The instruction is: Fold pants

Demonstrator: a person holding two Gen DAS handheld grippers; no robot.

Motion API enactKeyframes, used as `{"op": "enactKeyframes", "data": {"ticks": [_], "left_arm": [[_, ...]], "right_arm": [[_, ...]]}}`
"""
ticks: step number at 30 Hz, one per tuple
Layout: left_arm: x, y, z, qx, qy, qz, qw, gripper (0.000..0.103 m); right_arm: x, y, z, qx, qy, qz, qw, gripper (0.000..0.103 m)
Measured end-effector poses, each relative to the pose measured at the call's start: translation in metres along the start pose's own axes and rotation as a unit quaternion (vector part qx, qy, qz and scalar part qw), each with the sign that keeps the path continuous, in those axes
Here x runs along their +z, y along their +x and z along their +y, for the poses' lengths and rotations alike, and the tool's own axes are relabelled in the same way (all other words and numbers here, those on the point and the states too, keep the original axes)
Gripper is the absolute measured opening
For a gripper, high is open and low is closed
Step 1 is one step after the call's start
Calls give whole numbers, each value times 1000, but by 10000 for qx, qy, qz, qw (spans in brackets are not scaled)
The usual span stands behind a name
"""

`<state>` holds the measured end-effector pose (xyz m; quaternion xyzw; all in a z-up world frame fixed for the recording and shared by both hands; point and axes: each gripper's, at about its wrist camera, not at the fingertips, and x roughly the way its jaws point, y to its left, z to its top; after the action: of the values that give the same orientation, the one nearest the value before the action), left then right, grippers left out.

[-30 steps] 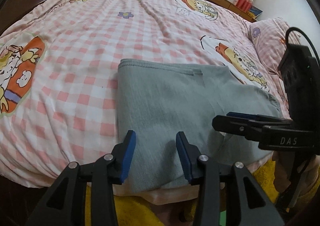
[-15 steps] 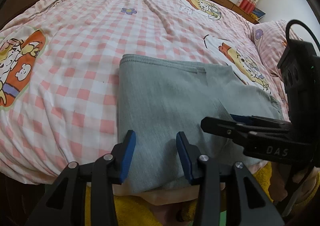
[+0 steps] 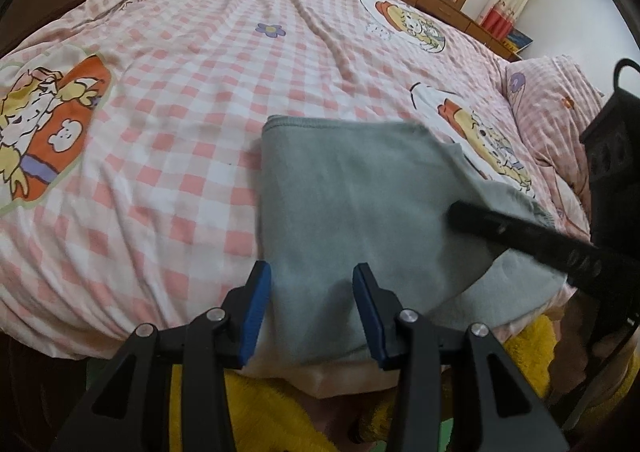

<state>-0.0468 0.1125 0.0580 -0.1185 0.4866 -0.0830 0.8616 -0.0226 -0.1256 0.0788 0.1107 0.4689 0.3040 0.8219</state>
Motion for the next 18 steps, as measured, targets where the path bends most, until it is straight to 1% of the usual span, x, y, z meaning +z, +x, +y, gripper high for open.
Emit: {"op": "enactKeyframes", "data": {"ticks": [1, 3, 5, 7, 9, 11, 12, 14, 16, 18], "left_arm": [[-1, -3, 0, -58, -1, -2, 10000, 53], [-5, -11, 1, -262, -41, -3, 9996, 66], [-10, -18, -2, -375, -95, 1, 9993, 70], [-14, -21, -7, -388, -56, 23, 9992, 74], [-18, -20, -15, -283, 75, 77, 9995, 75], [-21, -12, -20, -77, 146, 196, 9997, 75], [-22, -6, -22, 61, 134, 281, 9995, 75], [-22, 3, -21, 169, 58, 390, 9991, 75], [-23, 10, -18, 235, -19, 434, 9988, 75], [-25, 15, -14, 418, -88, 479, 9979, 75]], "right_arm": [[2, -5, 3, 2, -12, -70, 10000, 5], [4, -10, 8, 38, -52, -134, 9999, 5], [6, -12, 14, 68, -123, -177, 9997, 5], [7, -13, 18, 64, -190, -209, 9996, 5], [7, -16, 22, 90, -202, -246, 9995, 5], [8, -22, 25, 134, -179, -329, 9992, 5], [8, -28, 26, 140, -169, -406, 9989, 5], [9, -39, 25, 108, -161, -551, 9983, 5], [8, -55, 22, 23, -130, -751, 9971, 5], [6, -67, 17, -81, -90, -884, 9960, 5]]}}
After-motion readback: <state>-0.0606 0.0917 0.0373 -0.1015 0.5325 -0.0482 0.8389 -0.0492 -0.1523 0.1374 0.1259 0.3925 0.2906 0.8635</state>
